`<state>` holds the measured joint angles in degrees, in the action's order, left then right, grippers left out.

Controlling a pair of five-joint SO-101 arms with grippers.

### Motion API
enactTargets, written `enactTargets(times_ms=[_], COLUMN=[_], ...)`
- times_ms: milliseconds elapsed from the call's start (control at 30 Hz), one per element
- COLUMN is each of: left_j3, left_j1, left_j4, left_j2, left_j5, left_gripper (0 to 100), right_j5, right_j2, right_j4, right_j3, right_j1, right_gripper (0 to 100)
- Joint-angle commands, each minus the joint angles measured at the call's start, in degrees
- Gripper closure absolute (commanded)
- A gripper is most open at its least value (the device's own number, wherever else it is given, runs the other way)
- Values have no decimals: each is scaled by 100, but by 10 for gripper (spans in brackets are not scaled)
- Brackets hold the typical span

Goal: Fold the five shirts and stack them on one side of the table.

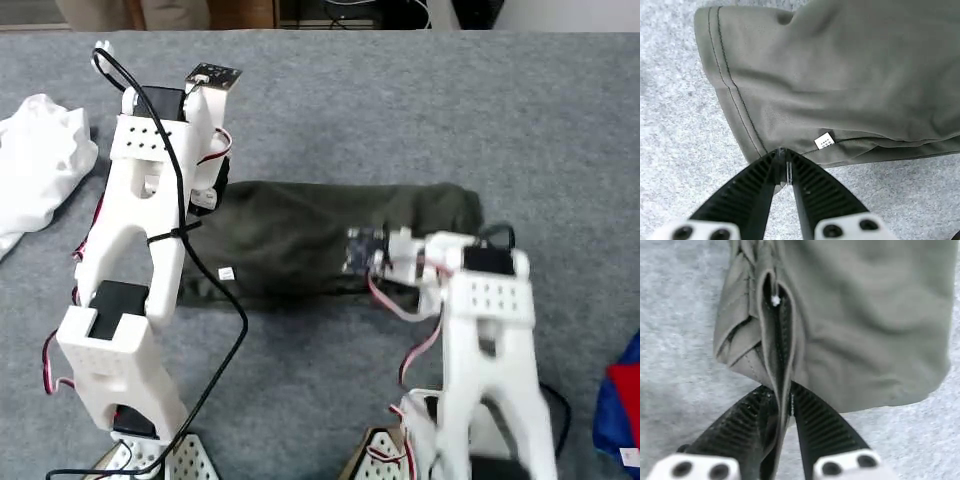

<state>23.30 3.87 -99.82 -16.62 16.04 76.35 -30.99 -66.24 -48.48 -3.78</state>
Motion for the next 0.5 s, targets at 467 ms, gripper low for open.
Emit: enactTargets(times_ms=[467], left_j3=[211], left_j1=[-9], left_j4=[-97], left_j2=[330], left_j5=[44], left_gripper=[981], right_j5=[35], right_j2=[3327], right_j4=[-79], right_j3=[3477], right_j1=[154], right_gripper=[994])
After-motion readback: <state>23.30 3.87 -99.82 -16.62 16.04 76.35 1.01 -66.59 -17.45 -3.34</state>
